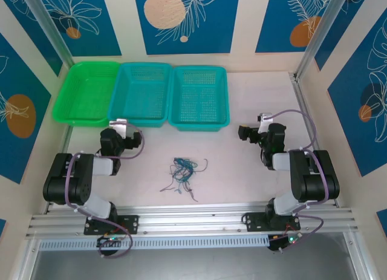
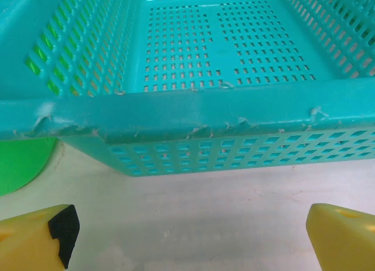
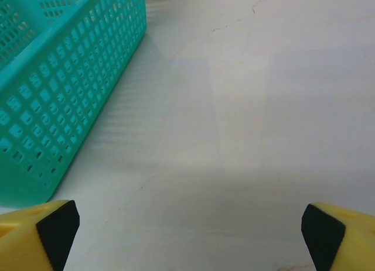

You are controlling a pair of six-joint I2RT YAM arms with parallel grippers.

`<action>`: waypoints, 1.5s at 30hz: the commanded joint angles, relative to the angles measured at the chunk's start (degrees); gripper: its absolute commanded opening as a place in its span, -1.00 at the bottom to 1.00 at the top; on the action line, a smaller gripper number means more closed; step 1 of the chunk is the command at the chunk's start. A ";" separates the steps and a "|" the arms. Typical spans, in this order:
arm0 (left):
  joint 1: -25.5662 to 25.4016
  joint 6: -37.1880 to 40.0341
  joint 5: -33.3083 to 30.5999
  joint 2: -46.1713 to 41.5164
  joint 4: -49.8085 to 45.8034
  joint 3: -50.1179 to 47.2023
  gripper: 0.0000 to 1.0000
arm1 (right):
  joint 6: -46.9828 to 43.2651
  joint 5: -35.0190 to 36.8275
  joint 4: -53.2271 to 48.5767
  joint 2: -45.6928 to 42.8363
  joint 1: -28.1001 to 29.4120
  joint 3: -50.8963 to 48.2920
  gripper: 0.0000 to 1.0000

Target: Untangle the cables

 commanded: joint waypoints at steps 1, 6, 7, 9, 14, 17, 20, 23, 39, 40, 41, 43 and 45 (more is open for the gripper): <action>-0.08 0.51 1.24 -0.09 0.74 1.14 1.00 | -1.14 0.19 0.77 -0.01 0.05 0.97 0.99; -0.09 0.55 1.29 -0.14 0.78 1.14 1.00 | -1.14 0.16 0.81 -0.01 0.01 0.94 0.99; -0.03 0.55 1.19 -0.09 0.75 1.18 1.00 | -1.14 0.12 0.86 0.03 0.01 0.98 0.98; -0.07 0.55 1.22 -0.09 0.65 1.22 1.00 | -1.15 0.14 0.76 -0.01 -0.02 1.01 0.99; -0.08 0.55 1.25 -0.09 0.64 1.21 1.00 | -1.12 0.01 0.73 -0.01 -0.10 0.96 0.98; -0.09 0.55 1.26 -0.09 0.67 1.22 1.00 | -0.98 -0.20 0.69 0.02 -0.18 1.03 0.99; -0.08 0.55 1.29 -0.09 0.64 1.21 1.00 | -0.86 -0.68 0.72 -0.01 -0.44 1.05 0.99; -0.08 0.59 1.29 -0.09 0.66 1.20 1.00 | -0.87 -0.46 1.19 -0.19 -0.40 0.76 0.99; -1.74 -10.62 -4.98 -27.02 -24.80 1.70 1.00 | 25.63 -1.61 -58.84 -34.35 -0.86 14.25 0.99; -2.46 -13.07 -3.29 -28.92 -27.46 2.38 1.00 | 26.78 -4.54 -62.32 -34.51 -0.50 15.97 0.98; -3.55 -14.55 -0.31 -30.87 -29.56 3.38 1.00 | 27.52 -7.46 -65.72 -34.41 0.14 17.41 0.98; -6.96 -16.05 3.18 -33.28 -35.22 6.11 1.00 | 28.96 -11.59 -69.48 -33.94 2.33 19.12 0.98; -12.34 -14.97 4.36 -34.45 -41.96 9.80 1.00 | 29.69 -14.82 -71.57 -32.52 5.52 20.47 0.99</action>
